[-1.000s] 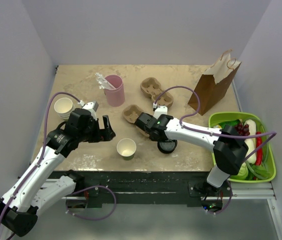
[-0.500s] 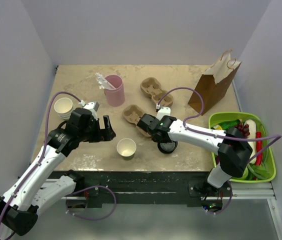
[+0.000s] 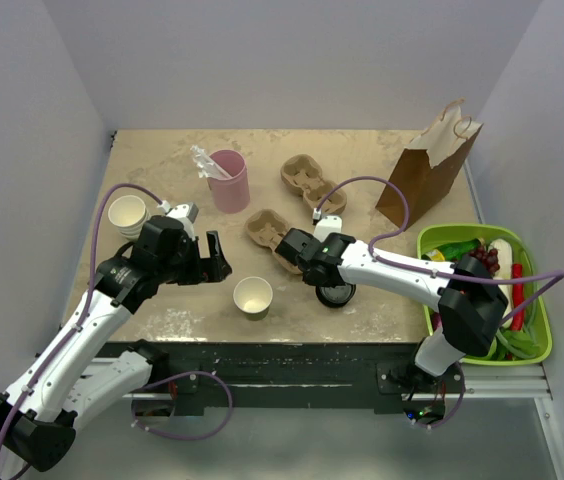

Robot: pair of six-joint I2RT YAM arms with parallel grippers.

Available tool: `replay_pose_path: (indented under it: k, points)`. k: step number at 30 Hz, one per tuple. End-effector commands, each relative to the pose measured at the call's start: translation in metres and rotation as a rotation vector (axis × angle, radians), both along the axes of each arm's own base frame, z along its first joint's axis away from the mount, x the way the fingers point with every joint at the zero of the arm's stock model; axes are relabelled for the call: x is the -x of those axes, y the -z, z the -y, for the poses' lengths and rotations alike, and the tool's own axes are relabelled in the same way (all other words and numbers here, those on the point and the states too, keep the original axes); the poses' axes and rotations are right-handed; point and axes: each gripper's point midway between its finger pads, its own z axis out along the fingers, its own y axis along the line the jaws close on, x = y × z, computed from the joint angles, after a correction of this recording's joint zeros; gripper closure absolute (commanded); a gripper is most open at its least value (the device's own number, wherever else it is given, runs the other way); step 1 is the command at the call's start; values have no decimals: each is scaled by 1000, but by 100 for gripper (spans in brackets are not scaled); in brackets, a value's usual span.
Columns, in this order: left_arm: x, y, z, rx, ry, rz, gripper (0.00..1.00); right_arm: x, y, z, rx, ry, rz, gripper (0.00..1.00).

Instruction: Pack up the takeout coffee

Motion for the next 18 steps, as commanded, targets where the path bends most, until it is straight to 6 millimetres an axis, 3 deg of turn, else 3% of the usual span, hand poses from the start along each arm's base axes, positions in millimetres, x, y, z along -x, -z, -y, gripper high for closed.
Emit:
replay_pose_path:
  k: [1,11,15,18]
  points:
    - [-4,-12,4,19,18,43,0,-4,-2,1,-19,36,27,89]
    - [-3,-14,2,16,13,48,0,-4,1,2,-17,47,27,90]
    - [-2,-14,2,20,12,44,0,-5,1,2,-20,54,32,99]
    - [-1,-14,2,21,12,45,0,-6,-6,3,-38,58,56,100]
